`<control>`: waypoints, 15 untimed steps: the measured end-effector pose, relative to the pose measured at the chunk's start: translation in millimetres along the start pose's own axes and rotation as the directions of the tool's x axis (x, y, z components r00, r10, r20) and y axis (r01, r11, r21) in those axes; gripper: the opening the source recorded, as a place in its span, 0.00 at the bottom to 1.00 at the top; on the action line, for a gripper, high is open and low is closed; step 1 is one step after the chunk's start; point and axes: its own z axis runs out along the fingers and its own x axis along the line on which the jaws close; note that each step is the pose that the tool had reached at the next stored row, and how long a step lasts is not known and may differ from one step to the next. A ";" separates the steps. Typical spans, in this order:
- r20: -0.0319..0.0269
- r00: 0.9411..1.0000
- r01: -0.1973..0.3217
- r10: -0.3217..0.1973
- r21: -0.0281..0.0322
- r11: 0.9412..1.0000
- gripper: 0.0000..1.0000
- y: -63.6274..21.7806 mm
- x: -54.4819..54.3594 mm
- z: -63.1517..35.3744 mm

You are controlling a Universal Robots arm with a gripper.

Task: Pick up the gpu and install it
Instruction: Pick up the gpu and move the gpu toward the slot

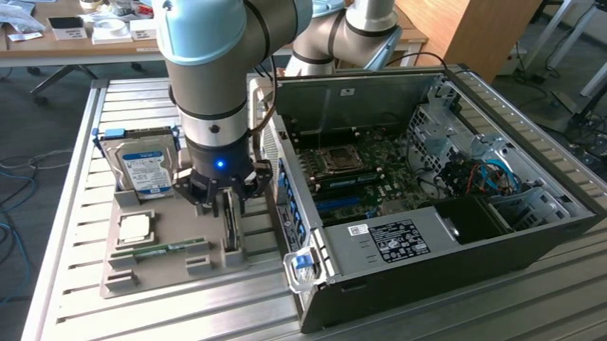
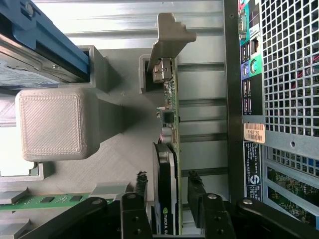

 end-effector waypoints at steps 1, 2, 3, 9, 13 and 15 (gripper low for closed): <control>0.000 1.000 0.000 0.000 0.000 1.000 0.46 0.0 0.0 0.0; 0.000 1.000 0.000 0.000 0.000 1.000 0.46 0.0 0.0 0.0; 0.000 1.000 0.000 0.000 0.000 1.000 0.40 0.0 0.0 0.0; 0.000 1.000 0.000 0.000 0.000 1.000 0.33 0.0 0.0 0.0; 0.000 1.000 0.000 0.000 0.000 1.000 0.33 0.0 0.0 0.0; 0.000 1.000 0.000 0.000 0.000 1.000 0.33 0.0 0.0 0.0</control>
